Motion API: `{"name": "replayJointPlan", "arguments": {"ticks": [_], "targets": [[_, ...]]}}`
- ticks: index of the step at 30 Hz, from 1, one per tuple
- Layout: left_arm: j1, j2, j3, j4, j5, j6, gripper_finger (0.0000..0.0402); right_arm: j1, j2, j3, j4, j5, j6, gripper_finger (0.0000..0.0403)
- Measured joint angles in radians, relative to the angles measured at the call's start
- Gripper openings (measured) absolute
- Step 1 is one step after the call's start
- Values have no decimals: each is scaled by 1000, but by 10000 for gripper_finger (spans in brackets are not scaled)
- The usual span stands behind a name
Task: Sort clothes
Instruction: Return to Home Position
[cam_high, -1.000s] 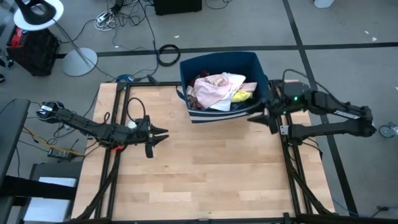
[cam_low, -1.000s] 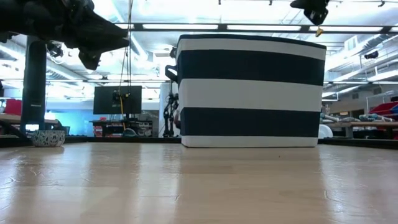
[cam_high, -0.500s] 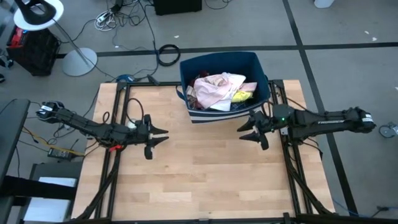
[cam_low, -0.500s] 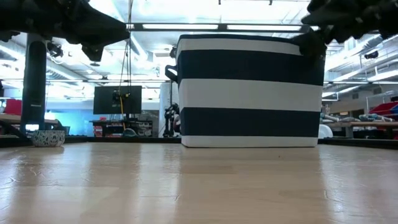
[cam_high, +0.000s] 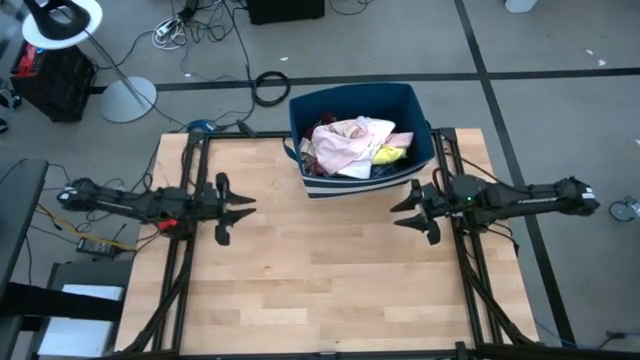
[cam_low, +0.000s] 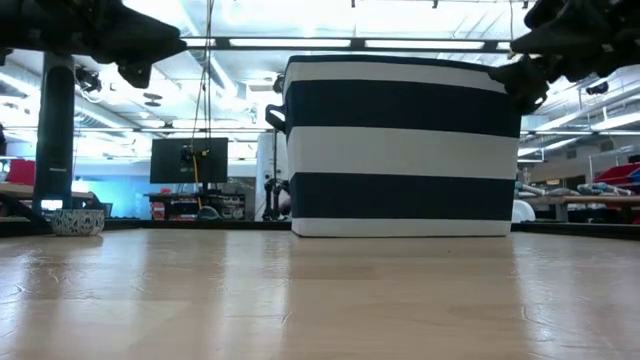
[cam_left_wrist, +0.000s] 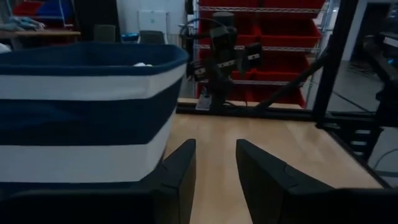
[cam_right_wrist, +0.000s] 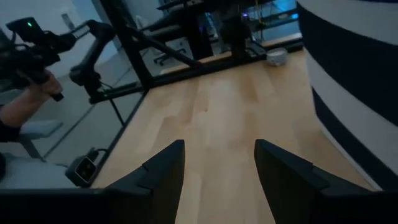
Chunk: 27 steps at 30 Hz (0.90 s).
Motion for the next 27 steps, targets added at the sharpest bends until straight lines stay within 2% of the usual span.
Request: {"name": "replayJointPlan", "arguments": {"ticks": [7,13,19,24,27], "targets": [[17,-211,-3,-166,3,18,121,0,-90,0,-60,16,-40,199],[17,-399,-126,-160,18,16,121,0,-140,-53,-43,22,-37,199],[18,-399,-248,-15,49,-13,121,0,-208,-179,97,22,-7,199],[18,-398,-248,-9,74,-7,121,0,-248,-255,123,21,21,199],[18,-395,-248,-26,128,-7,122,1,-256,-274,98,19,22,199]]}}
